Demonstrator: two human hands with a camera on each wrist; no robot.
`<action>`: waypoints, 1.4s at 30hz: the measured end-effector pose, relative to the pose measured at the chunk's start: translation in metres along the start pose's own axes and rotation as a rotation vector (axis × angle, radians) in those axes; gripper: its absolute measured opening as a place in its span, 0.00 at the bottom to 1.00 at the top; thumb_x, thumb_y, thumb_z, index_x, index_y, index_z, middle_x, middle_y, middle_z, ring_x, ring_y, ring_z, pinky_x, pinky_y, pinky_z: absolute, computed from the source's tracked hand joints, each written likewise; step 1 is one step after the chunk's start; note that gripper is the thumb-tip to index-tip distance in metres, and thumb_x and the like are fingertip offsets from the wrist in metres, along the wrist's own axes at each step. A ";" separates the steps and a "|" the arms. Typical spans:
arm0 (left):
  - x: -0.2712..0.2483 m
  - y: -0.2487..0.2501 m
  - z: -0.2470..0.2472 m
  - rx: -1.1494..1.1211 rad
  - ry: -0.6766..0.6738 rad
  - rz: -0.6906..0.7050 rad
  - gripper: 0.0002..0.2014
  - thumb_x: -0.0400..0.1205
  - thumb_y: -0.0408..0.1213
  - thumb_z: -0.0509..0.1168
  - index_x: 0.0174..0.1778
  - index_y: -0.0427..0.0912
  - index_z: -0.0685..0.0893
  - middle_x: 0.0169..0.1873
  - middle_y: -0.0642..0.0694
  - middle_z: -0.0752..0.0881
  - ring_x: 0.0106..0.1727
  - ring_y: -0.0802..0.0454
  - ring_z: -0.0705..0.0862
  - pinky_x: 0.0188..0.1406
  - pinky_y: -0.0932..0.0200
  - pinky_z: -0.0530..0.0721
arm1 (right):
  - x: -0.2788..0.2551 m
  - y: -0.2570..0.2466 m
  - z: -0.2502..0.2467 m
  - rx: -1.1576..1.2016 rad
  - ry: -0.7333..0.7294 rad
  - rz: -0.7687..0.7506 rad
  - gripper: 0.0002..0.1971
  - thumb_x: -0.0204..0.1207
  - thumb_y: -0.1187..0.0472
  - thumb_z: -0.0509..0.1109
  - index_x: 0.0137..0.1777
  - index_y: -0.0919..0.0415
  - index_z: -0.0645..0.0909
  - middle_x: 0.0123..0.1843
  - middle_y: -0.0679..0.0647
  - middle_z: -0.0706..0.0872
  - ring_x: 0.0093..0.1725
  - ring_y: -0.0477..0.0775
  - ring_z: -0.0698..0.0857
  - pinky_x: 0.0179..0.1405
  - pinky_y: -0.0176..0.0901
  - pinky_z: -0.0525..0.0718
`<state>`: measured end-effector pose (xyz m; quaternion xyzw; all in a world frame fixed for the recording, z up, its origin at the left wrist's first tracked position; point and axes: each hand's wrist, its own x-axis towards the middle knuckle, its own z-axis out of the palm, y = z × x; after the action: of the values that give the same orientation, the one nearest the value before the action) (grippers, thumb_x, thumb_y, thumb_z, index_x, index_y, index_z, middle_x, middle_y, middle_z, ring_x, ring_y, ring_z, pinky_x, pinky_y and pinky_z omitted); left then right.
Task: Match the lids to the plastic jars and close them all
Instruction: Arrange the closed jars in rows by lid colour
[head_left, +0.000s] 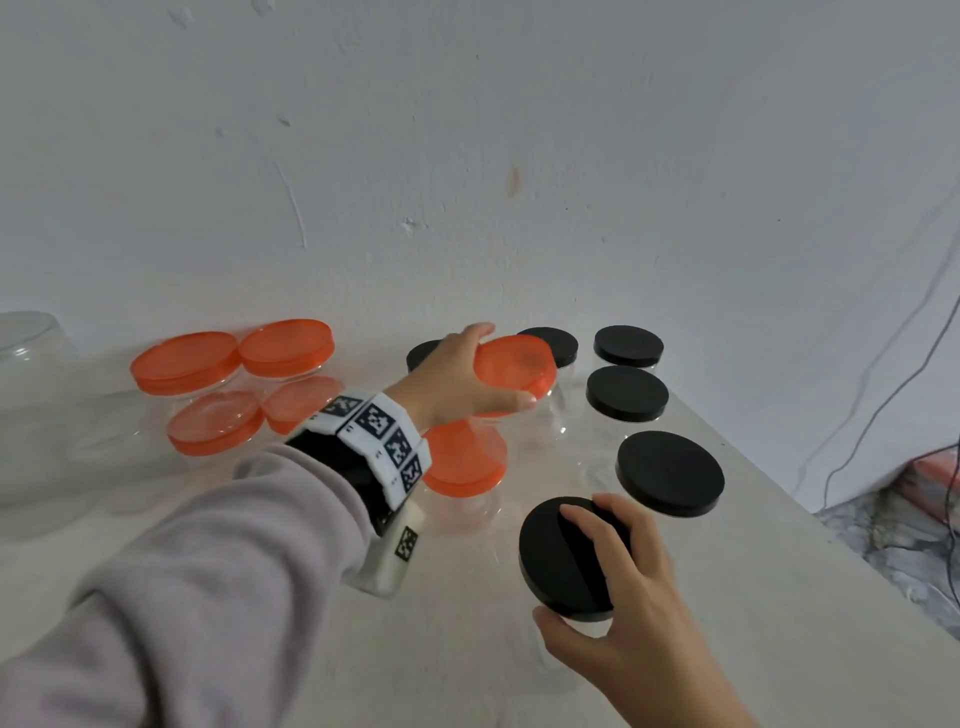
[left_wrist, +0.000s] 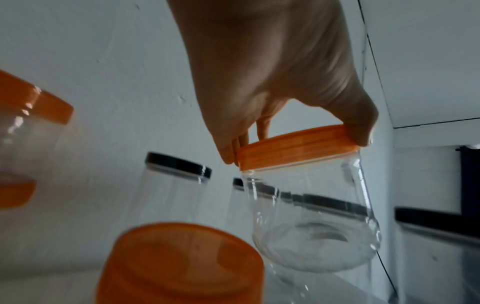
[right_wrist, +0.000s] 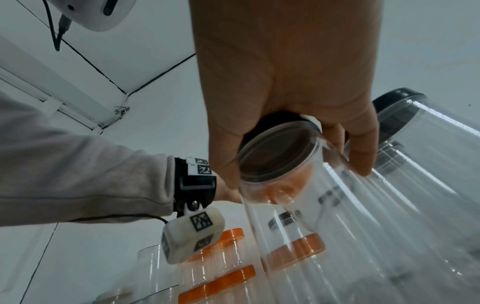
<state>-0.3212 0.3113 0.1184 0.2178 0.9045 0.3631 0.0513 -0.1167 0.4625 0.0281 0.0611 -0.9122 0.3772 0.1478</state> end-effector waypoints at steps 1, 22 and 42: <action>0.000 -0.003 -0.005 0.036 0.010 -0.012 0.53 0.67 0.57 0.77 0.83 0.51 0.54 0.78 0.45 0.64 0.76 0.47 0.67 0.71 0.49 0.71 | 0.001 0.000 0.000 0.004 0.001 0.002 0.37 0.66 0.51 0.80 0.67 0.30 0.60 0.72 0.27 0.51 0.71 0.40 0.62 0.59 0.14 0.60; -0.044 -0.090 0.071 -0.446 0.155 -0.314 0.72 0.60 0.43 0.85 0.81 0.52 0.30 0.79 0.46 0.61 0.80 0.45 0.63 0.78 0.36 0.64 | 0.006 0.000 0.002 0.026 -0.011 0.021 0.38 0.66 0.53 0.81 0.64 0.28 0.58 0.71 0.26 0.50 0.70 0.41 0.62 0.57 0.12 0.60; -0.044 -0.128 0.046 -0.379 0.438 -0.351 0.51 0.57 0.43 0.85 0.74 0.43 0.65 0.67 0.43 0.76 0.67 0.44 0.77 0.68 0.40 0.78 | 0.021 -0.002 0.009 0.071 -0.087 0.076 0.41 0.64 0.55 0.83 0.64 0.26 0.58 0.65 0.32 0.54 0.62 0.18 0.58 0.52 0.09 0.63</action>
<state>-0.3159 0.2398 -0.0053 -0.0376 0.8342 0.5485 -0.0429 -0.1387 0.4549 0.0297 0.0480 -0.9055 0.4117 0.0912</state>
